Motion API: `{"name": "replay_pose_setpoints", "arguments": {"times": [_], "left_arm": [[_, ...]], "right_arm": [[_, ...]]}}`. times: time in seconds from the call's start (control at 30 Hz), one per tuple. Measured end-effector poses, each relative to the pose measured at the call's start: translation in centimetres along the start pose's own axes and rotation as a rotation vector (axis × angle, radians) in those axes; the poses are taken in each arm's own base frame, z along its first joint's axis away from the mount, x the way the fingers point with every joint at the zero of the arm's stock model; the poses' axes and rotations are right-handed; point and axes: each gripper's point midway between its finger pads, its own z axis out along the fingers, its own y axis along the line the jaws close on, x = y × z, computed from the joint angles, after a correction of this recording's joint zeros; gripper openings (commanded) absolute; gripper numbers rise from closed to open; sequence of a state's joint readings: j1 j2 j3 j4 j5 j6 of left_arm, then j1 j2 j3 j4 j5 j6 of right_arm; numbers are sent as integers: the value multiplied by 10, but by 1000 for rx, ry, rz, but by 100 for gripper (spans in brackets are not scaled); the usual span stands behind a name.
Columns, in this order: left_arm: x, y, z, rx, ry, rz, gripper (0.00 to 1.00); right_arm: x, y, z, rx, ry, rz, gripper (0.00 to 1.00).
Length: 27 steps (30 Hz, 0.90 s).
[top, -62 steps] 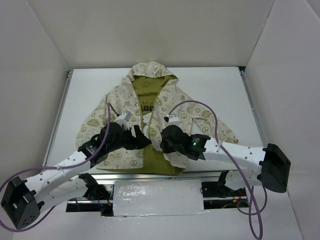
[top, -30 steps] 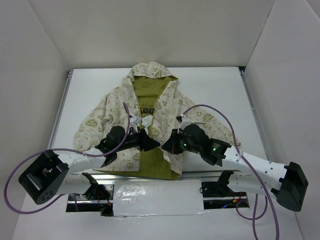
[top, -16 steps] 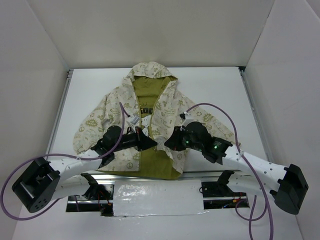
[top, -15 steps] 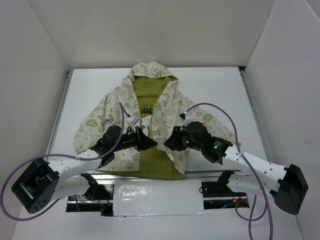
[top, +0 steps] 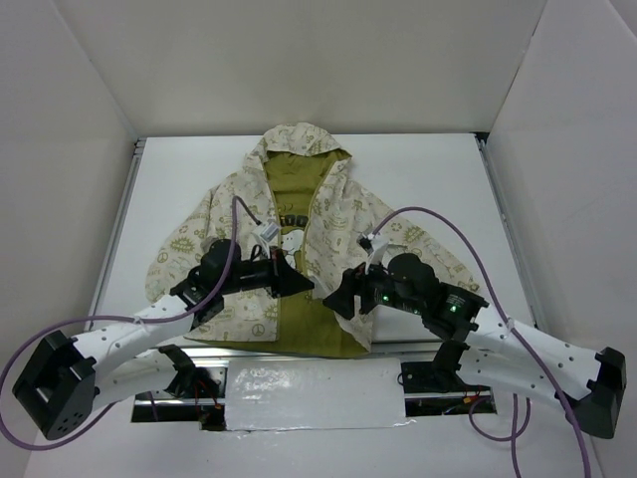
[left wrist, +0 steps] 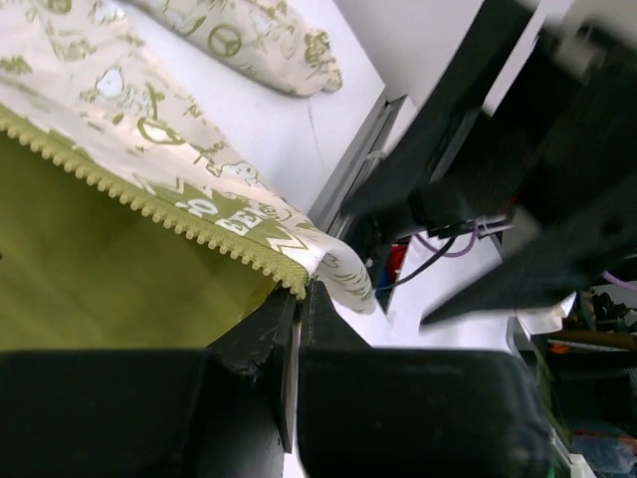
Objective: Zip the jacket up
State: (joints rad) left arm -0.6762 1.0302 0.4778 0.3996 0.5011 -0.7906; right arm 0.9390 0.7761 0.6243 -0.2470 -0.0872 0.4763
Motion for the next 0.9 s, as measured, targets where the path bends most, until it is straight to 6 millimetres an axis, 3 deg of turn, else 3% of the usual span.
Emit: {"name": "replay_pose_setpoints", "arguments": {"times": [0.17, 0.3, 0.6, 0.73, 0.9], "left_arm": [[-33, -26, 4, 5, -1, 7, 0], [-44, -29, 4, -44, 18, -18, 0], [-12, 11, -12, -276, 126, -114, 0], [-2, 10, -22, -275, 138, -124, 0], [14, 0, -30, -218, 159, -171, 0]], "right_arm": [[13, 28, -1, -102, 52, -43, 72], [27, 46, 1, -159, 99, -54, 72], [31, 64, 15, -204, 114, -19, 70], [22, 61, 24, -172, 66, -8, 69], [37, 41, 45, -78, 102, -14, 68]]}}
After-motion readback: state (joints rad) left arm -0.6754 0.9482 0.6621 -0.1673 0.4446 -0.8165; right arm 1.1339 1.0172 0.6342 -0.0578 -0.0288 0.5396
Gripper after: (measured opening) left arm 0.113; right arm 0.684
